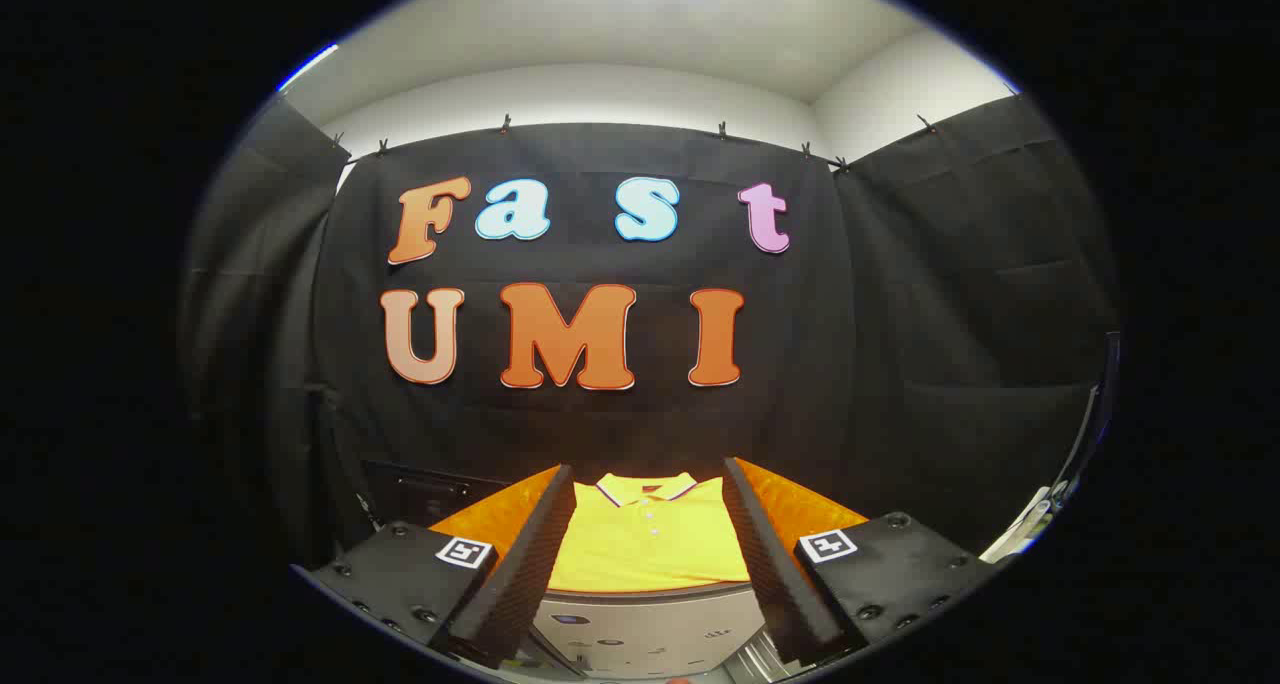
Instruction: Put the clothes into the washing machine and then close the washing machine lid.
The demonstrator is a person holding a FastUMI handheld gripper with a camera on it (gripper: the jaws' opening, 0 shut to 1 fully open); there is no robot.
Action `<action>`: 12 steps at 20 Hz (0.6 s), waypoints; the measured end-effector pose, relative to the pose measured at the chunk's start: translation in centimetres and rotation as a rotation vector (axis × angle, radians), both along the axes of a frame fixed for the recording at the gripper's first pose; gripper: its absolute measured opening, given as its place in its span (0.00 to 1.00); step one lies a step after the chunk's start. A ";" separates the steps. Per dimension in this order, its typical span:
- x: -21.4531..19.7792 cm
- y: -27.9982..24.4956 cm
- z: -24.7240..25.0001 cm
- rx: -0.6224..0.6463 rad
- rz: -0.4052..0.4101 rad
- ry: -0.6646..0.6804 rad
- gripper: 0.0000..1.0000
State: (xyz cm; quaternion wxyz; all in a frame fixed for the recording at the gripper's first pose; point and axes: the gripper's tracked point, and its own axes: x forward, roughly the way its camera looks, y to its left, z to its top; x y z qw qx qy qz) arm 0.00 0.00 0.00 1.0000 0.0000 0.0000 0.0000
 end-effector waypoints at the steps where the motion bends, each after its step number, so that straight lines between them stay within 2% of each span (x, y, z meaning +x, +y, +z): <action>1: 0.0 0.0 0.0 0.000 0.003 0.000 0.96; 12: 1.1 -1.2 1.0 0.011 0.035 -0.004 0.96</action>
